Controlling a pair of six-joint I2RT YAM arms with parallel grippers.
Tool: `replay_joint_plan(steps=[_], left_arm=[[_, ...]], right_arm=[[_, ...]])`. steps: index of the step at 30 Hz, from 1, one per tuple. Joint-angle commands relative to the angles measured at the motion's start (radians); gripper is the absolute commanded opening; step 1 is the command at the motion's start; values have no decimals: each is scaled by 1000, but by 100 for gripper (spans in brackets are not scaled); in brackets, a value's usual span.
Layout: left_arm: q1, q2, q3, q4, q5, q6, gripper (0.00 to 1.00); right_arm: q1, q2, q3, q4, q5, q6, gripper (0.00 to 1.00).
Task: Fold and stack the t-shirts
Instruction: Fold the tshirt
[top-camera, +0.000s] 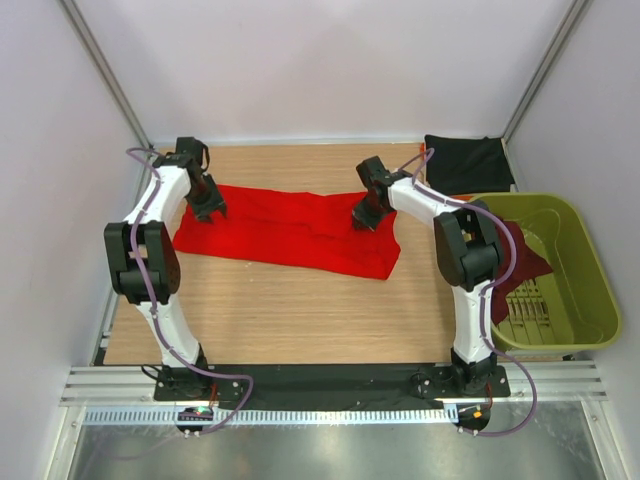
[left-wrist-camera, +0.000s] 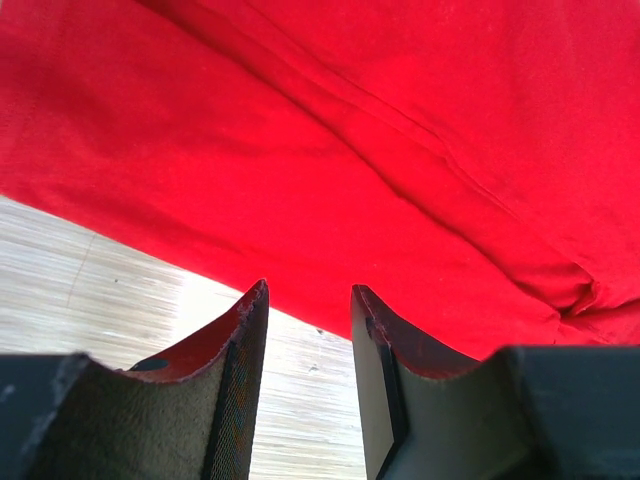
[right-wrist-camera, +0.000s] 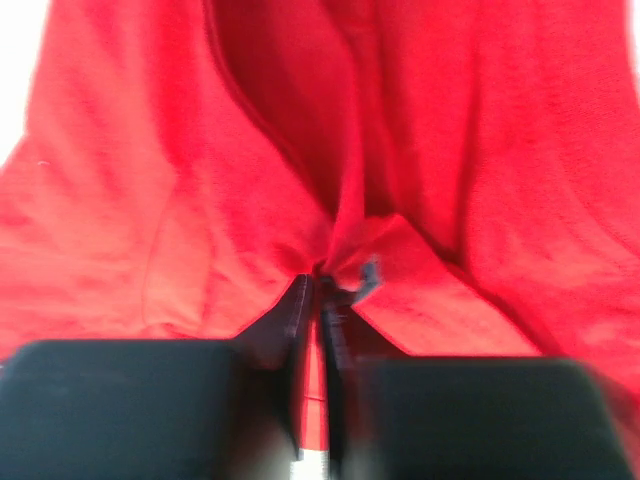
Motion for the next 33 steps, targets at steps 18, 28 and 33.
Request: replay_joint_plan(steps=[18, 28, 33], left_arm=[[4, -19, 57, -17, -29, 21, 40], [2, -27, 52, -14, -26, 16, 41], [2, -30, 46, -15, -26, 19, 41]], right_arm=[[6, -3, 157, -47, -28, 17, 26], [32, 8, 245, -259, 44, 29, 38], [43, 20, 219, -236, 38, 37, 39]])
